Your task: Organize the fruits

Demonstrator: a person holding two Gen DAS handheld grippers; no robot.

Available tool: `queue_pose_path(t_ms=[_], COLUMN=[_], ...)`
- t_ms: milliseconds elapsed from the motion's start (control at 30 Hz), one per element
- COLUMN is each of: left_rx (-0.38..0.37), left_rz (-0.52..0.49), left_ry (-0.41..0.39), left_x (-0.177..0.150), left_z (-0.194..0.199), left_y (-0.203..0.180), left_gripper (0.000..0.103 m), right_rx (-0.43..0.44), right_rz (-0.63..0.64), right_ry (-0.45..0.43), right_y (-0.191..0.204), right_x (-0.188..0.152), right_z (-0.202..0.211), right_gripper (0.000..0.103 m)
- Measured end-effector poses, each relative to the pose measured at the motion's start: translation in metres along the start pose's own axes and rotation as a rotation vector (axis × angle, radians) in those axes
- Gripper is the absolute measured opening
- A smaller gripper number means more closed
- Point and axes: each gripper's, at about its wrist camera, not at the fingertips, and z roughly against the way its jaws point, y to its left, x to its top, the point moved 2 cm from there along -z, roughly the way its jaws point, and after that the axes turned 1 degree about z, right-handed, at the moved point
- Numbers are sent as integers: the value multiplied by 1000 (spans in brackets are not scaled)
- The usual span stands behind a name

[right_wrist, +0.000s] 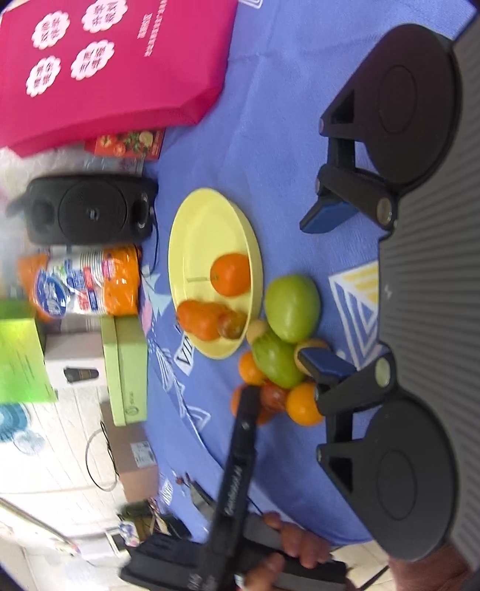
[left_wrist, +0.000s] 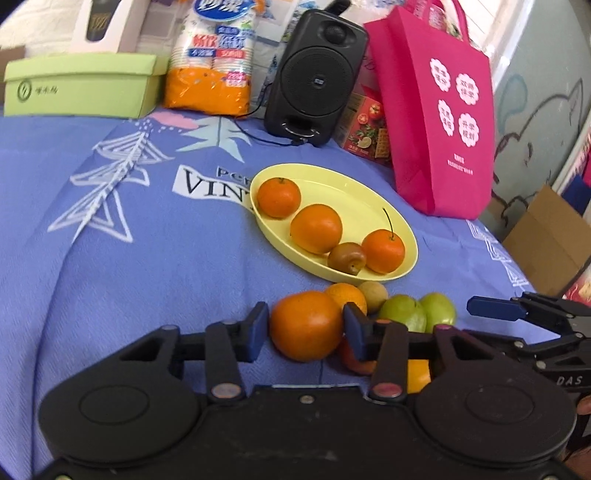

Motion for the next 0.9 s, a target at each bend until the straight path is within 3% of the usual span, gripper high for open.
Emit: queue_pose_path(t_ms=[367,567,633,900], left_rx=[-4,0,15,110], left_rz=[52,77,65,-56], left_ry=[0,-6,-7,-10], left_x=[-7,-10,-11,-17], left_z=[11,15,18,34], left_y=[4,5,2,-15], left_gripper=[42,42,42,41], right_rx=[92,145,132,26], right_rz=[-134,-227,-209,-50], right_ry=[-7,-12,-22,-38], right_y=[-4,-14,-11,14], right_x=[11,3,2,2], right_z=[-27,-29,-27,-6], right_gripper=[53,52,46,46])
